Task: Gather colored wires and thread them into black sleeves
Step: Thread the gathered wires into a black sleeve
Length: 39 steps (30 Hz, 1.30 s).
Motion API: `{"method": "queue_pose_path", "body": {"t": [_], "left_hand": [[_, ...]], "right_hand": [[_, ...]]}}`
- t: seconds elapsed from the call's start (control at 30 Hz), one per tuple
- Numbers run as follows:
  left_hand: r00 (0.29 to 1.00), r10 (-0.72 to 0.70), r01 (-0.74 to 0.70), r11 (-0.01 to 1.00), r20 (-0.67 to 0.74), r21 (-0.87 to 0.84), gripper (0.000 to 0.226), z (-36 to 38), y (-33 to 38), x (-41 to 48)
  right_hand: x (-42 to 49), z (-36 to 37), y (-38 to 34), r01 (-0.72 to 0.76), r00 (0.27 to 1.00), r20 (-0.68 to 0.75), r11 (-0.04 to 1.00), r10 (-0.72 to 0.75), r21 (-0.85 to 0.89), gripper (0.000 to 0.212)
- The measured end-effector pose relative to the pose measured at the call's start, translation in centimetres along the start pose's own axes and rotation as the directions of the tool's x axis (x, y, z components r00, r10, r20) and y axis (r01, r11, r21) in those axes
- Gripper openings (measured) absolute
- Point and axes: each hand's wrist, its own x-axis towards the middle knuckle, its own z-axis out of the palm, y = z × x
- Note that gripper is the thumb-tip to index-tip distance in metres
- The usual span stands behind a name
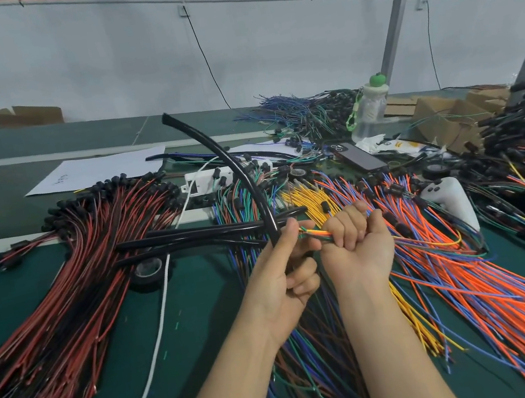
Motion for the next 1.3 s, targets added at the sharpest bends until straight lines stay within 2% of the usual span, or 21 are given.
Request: {"method": "queue_pose_path", "body": {"t": [0.1,0.17,0.23,0.33,0.4,0.47,0.53,0.67,0.8,0.97,1.1,1.3], "left_hand": [[0.995,0.090,-0.079,0.968,-0.035,0.237,0.027,0.3,0.1,-0.2],[0.977,0.193,-0.142,0.904,-0.087,0.404,0.015,0.2,-0.1,-0.1],[0.956,0.268,-0.173,0.847,-0.123,0.503,0.005,0.0,-0.4,0.0],[0.932,0.333,-0.185,0.779,-0.144,0.600,0.010,-0.3,-0.5,0.1],[0.936,0.313,-0.174,0.808,-0.159,0.563,0.014,-0.3,-0.4,0.1],[0.960,0.220,-0.135,0.907,-0.176,0.398,0.018,-0.3,-0.3,0.3],[0.978,0.127,-0.083,0.964,-0.164,0.252,0.018,-0.4,-0.2,0.4],[0.993,0.013,-0.004,0.997,-0.115,0.082,0.021,-0.5,-0.1,0.4],[0.994,-0.101,0.097,0.988,-0.034,-0.117,0.030,-0.6,0.1,0.5],[0.999,-0.038,0.036,0.996,-0.021,-0.085,0.024,-0.5,-0.1,0.4],[0.999,0.000,-0.002,0.999,-0.034,-0.047,0.021,-0.5,-0.2,0.5],[0.993,0.070,-0.049,0.975,-0.091,0.217,0.016,-0.2,-0.3,0.3]], "right_hand": [[0.0,0.1,-0.2,0.038,0.999,-0.010,0.996,-0.039,-0.081,0.043],[0.0,0.2,-0.2,0.079,0.996,-0.022,0.981,-0.084,-0.176,0.045],[0.0,0.2,-0.1,0.105,0.993,-0.023,0.966,-0.114,-0.238,0.046],[0.0,0.2,0.0,0.109,0.992,-0.027,0.955,-0.121,-0.277,0.048],[0.0,0.1,0.0,0.093,0.994,-0.035,0.961,-0.106,-0.261,0.048],[0.0,0.0,0.0,0.057,0.997,-0.034,0.982,-0.064,-0.182,0.045],[-0.1,-0.1,0.0,0.019,0.999,-0.025,0.993,-0.022,-0.114,0.043],[-0.1,-0.1,0.1,0.001,0.999,-0.036,0.993,-0.005,-0.117,0.042],[-0.1,0.1,0.0,-0.007,1.000,-0.023,0.998,0.006,-0.064,0.041],[0.0,0.0,0.2,0.005,1.000,-0.022,0.999,-0.006,-0.049,0.044],[-0.1,-0.1,0.4,-0.018,1.000,-0.024,0.995,0.016,-0.103,0.040],[-0.3,0.0,1.0,-0.034,0.999,-0.031,0.939,0.025,-0.343,0.043]]}}
